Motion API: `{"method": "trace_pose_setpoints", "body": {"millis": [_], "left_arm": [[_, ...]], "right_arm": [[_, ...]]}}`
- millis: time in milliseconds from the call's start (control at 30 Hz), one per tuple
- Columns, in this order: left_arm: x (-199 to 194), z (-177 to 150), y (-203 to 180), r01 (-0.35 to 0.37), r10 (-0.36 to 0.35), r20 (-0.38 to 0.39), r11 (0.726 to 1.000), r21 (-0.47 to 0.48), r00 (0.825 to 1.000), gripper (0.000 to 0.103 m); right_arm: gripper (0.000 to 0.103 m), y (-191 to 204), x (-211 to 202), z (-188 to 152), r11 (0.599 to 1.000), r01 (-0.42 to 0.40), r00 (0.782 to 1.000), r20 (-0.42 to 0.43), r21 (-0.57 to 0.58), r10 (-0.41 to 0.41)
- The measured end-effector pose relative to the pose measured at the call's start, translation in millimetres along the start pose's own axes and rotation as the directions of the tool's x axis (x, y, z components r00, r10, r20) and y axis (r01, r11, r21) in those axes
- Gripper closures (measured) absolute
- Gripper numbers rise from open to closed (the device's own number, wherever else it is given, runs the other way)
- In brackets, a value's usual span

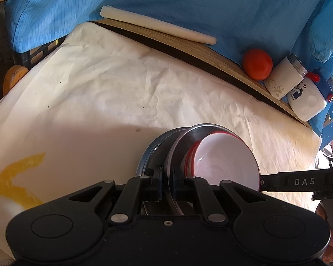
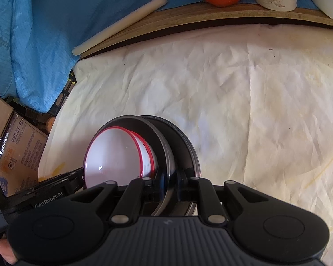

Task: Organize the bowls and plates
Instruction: 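Lower the stainless bowl stack onto the stacked stainless plates with both tools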

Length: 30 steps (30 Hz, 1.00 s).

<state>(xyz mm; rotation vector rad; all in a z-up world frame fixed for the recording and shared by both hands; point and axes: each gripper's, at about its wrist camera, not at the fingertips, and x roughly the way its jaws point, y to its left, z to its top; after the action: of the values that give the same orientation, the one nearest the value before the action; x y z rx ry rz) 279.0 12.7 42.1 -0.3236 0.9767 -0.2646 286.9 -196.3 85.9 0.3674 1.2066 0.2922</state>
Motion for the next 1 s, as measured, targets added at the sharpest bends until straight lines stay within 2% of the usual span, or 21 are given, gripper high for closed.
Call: {"method": "trace_pose_setpoints", "body": {"millis": [767, 1000], "left_arm": [[-1, -2, -1, -0.005, 0.005, -0.003, 1.000, 0.015, 1.000, 0.095], [-2, -4, -4, -0.020, 0.020, 0.007, 0.999, 0.031, 1.000, 0.093]], "right_arm": [[0.089, 5, -4, -3, 0.996, 0.036, 0.999, 0.030, -0.083, -0.034], [0.088, 15, -4, -7, 0.981, 0.089, 0.995, 0.054, -0.174, -0.081]]}}
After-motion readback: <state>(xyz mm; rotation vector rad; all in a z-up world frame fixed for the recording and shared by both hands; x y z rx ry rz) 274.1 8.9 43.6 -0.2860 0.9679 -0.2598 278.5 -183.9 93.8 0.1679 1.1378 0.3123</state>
